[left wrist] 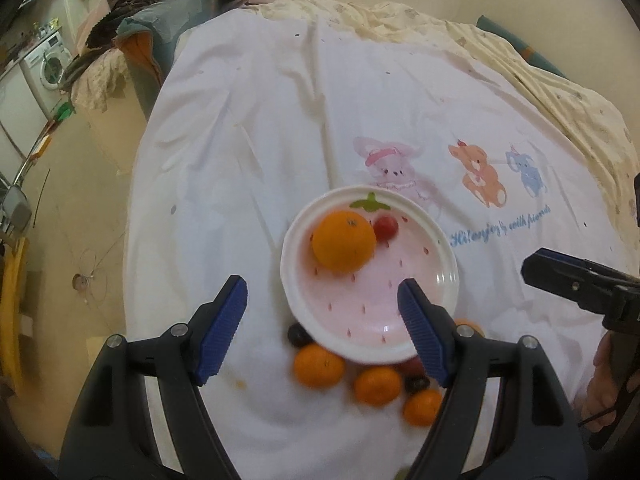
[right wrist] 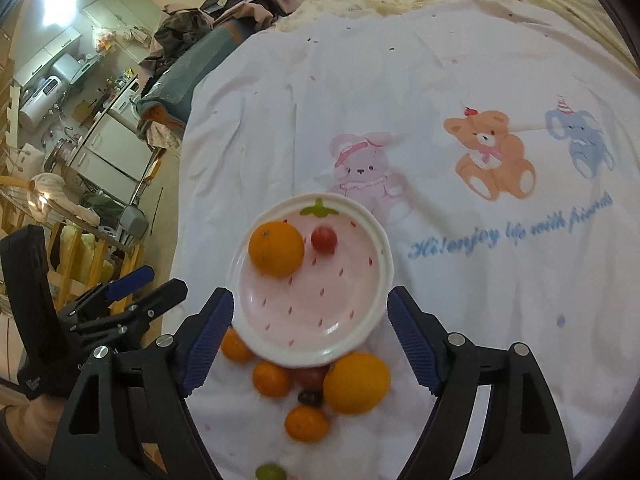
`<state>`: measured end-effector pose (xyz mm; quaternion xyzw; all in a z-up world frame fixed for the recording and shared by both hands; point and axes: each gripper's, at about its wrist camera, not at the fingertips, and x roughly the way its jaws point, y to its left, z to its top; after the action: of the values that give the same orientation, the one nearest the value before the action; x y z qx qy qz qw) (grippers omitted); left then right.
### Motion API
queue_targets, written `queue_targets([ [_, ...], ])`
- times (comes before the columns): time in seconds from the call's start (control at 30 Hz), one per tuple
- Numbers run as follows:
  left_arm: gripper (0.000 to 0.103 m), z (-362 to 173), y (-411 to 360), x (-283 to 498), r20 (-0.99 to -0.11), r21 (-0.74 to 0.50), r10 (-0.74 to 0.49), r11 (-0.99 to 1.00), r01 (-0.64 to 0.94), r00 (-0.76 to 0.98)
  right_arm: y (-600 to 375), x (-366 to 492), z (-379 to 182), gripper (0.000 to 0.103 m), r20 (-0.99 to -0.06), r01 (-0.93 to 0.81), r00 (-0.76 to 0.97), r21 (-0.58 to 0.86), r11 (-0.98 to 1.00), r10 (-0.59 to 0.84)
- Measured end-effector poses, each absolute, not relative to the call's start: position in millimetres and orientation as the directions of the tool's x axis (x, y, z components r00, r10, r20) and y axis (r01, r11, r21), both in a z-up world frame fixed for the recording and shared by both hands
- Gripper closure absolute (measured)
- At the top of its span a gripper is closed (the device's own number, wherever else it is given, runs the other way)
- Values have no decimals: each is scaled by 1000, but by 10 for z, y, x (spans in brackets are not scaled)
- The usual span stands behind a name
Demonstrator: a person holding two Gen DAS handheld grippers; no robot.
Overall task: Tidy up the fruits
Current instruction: 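Lift both open grippers away from the plate toward the remaining fruit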
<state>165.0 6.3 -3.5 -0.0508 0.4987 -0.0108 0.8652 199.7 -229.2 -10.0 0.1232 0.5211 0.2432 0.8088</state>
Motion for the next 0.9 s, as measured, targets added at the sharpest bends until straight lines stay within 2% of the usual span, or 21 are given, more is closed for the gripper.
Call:
queue_targets([
  [0.2, 28, -3, 48, 1338, -862, -61, -25, 997, -55, 506, -2533, 1680, -71, 21, -771, -206, 365, 480, 853, 522],
  [0.4, 28, -44, -9, 1152, -868, -70, -41, 997, -40, 495, -2621, 1470, -86, 21, -773, -175, 383, 477, 861, 506],
  [0.63, 28, -146, 4, 1073, -872, -145, -99, 988, -60, 479, -2674, 1376, -289, 21, -785, -127, 369, 488, 863, 498],
  [0.9, 28, -345, 101, 1079, -887, -156, -86, 981, -119, 455, -2678, 1421, -586, 21, -826, -93, 338, 448, 889, 451],
])
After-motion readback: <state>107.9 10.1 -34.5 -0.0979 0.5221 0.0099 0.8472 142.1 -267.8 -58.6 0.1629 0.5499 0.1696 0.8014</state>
